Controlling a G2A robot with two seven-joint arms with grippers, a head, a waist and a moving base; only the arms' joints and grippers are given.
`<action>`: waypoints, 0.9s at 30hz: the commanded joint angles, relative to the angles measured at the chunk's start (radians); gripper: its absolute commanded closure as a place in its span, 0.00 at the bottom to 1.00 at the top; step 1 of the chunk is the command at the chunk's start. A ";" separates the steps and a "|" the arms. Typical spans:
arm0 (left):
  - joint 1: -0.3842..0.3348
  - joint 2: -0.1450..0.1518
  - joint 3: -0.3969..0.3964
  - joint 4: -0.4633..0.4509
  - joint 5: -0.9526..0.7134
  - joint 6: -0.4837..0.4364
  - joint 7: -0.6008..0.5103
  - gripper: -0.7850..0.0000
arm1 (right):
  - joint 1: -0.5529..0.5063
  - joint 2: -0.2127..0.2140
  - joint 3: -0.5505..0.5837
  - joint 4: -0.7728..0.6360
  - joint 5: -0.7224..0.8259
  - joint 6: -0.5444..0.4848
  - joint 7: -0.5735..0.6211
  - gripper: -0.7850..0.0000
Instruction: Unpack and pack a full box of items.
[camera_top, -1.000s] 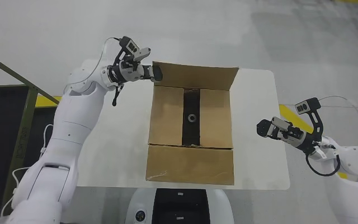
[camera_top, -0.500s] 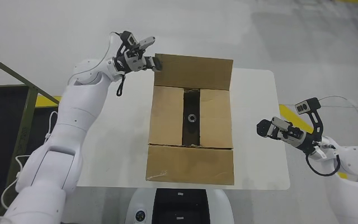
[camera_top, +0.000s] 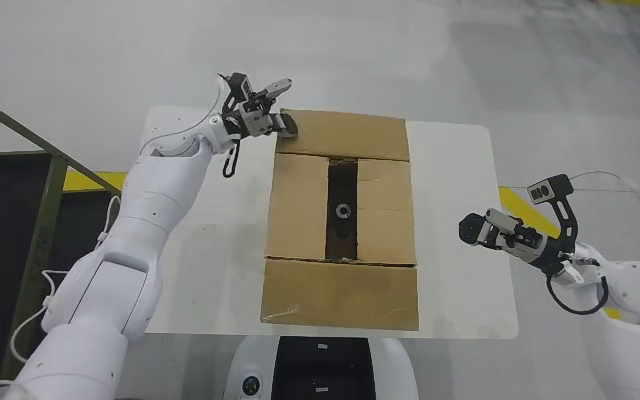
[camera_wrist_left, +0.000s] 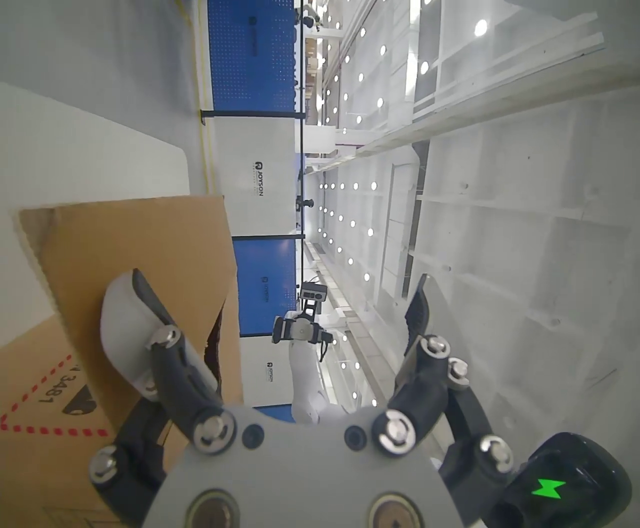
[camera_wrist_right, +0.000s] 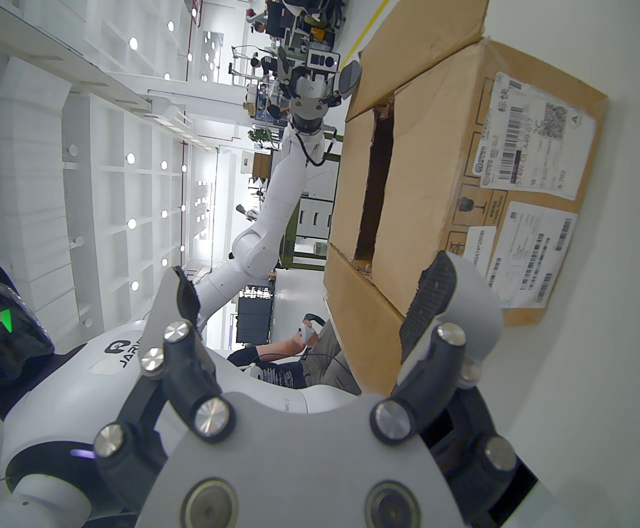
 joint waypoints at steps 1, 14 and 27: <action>-0.010 -0.004 -0.001 0.024 -0.002 0.003 0.011 0.00 | 0.000 0.000 0.000 0.000 0.000 0.000 0.000 0.00; -0.068 -0.026 0.006 0.128 0.061 -0.037 0.085 0.00 | 0.000 0.000 0.000 0.000 0.000 0.000 0.000 0.00; -0.075 -0.029 0.055 0.159 0.277 -0.115 0.114 0.00 | 0.000 0.000 0.000 0.000 0.000 0.000 0.000 0.00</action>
